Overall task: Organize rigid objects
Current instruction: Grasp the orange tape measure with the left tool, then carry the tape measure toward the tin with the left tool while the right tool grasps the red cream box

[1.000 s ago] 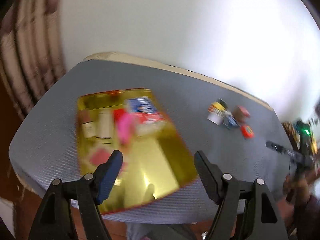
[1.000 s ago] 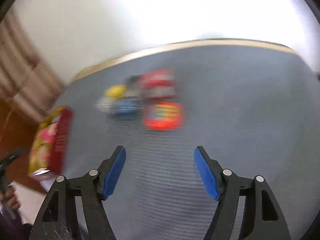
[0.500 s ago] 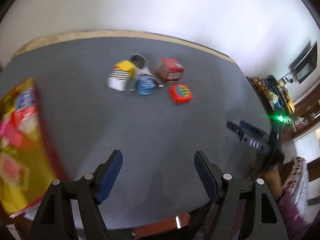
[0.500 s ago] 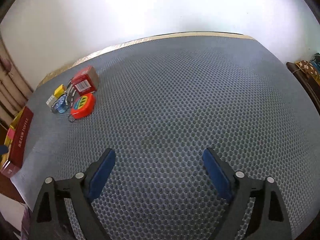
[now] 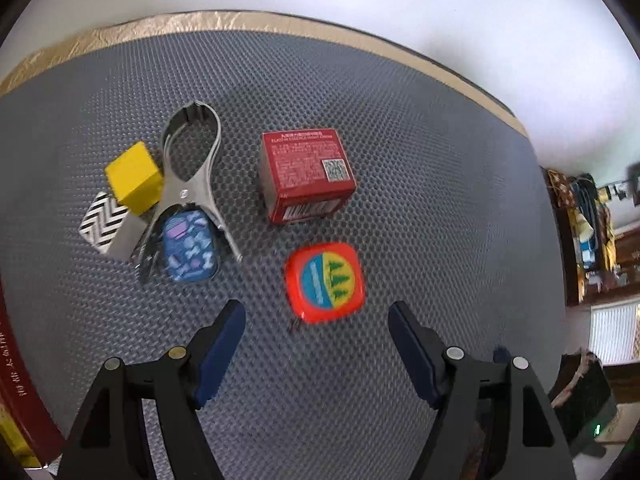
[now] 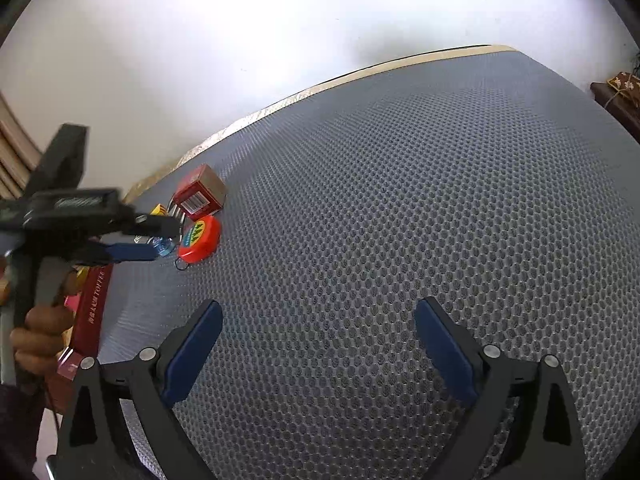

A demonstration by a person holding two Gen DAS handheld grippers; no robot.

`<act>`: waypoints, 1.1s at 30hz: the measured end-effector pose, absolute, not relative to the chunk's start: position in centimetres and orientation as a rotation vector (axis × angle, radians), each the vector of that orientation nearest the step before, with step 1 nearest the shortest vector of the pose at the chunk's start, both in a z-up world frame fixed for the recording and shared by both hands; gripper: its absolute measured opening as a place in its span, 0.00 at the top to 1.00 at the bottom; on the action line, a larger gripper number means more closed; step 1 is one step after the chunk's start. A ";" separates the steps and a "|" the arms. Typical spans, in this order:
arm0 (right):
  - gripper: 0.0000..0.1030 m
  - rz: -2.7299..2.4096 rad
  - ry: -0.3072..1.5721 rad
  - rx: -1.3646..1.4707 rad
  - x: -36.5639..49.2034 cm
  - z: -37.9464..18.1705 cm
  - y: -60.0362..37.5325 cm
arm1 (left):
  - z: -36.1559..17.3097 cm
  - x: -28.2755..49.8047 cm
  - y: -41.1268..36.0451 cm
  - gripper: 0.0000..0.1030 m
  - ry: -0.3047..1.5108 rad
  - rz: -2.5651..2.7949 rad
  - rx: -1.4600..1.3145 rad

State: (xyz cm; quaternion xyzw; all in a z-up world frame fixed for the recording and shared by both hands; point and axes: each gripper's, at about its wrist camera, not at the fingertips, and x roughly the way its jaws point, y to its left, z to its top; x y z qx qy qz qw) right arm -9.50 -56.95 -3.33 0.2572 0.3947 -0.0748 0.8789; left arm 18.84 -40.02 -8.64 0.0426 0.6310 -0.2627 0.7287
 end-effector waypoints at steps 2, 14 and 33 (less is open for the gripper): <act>0.05 -0.151 0.822 0.541 -8.8 -3.7 -56.7 | -9.1 19.2 -40.7 0.26 1.392 -0.557 0.120; 0.02 -0.123 0.802 0.583 -9.5 -3.2 -58.1 | -11.1 18.1 -44.1 0.54 1.330 -0.487 0.259; 0.08 -0.027 0.866 0.397 3.7 3.5 -51.8 | -8.3 11.2 -24.9 0.54 1.343 -0.499 0.013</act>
